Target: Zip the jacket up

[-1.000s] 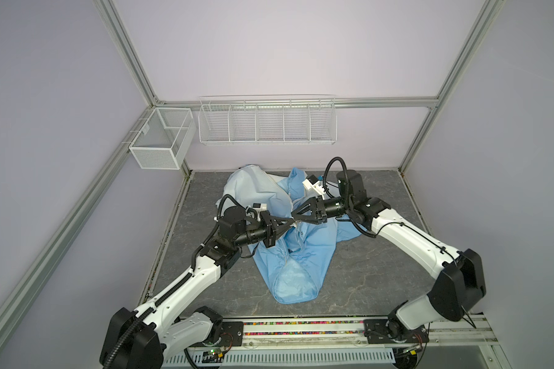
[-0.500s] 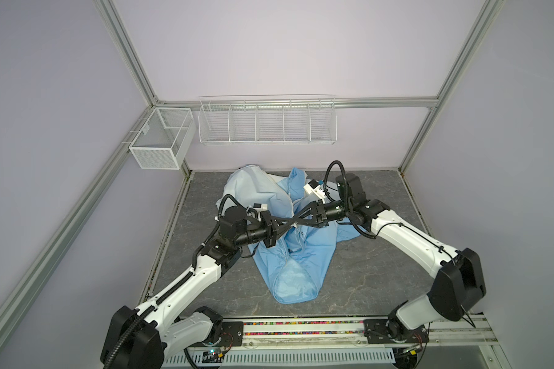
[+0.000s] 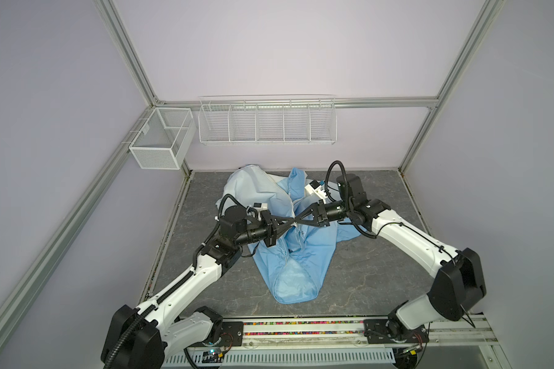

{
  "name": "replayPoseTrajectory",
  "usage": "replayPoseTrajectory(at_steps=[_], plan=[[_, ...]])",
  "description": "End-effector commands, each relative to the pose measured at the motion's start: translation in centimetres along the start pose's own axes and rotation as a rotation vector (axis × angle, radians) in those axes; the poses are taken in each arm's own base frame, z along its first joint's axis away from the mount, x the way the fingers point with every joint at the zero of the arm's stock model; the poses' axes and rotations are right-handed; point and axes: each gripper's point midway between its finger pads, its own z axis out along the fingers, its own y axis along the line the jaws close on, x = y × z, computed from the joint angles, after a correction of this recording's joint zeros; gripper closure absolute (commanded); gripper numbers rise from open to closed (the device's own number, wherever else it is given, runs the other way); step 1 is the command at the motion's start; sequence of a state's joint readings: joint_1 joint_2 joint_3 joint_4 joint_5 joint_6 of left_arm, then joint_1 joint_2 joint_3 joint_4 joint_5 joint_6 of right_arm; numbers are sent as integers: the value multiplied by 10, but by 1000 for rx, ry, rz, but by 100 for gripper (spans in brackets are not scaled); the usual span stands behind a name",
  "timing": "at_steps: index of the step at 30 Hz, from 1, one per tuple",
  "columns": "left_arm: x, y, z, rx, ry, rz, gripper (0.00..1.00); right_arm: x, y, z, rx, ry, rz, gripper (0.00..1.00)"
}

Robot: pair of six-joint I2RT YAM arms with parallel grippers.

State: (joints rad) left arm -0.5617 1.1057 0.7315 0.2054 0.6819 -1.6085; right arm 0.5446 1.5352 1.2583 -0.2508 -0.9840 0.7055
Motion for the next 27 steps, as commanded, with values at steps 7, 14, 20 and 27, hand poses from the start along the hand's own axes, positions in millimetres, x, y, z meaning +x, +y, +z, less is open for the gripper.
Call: replayPoseTrajectory(at_steps=[7,14,20,27], plan=[[8,-23,-1,49,38,15,100,-7,-7,-10,83,-69,-33,93],[14,-26,-3,41,65,18,100,-32,-26,-33,417,-237,-243,93],[17,-33,-3,50,82,27,100,-47,-43,-31,528,-276,-261,93],[20,-36,-5,56,88,24,100,-48,-36,-15,584,-307,-393,93]])
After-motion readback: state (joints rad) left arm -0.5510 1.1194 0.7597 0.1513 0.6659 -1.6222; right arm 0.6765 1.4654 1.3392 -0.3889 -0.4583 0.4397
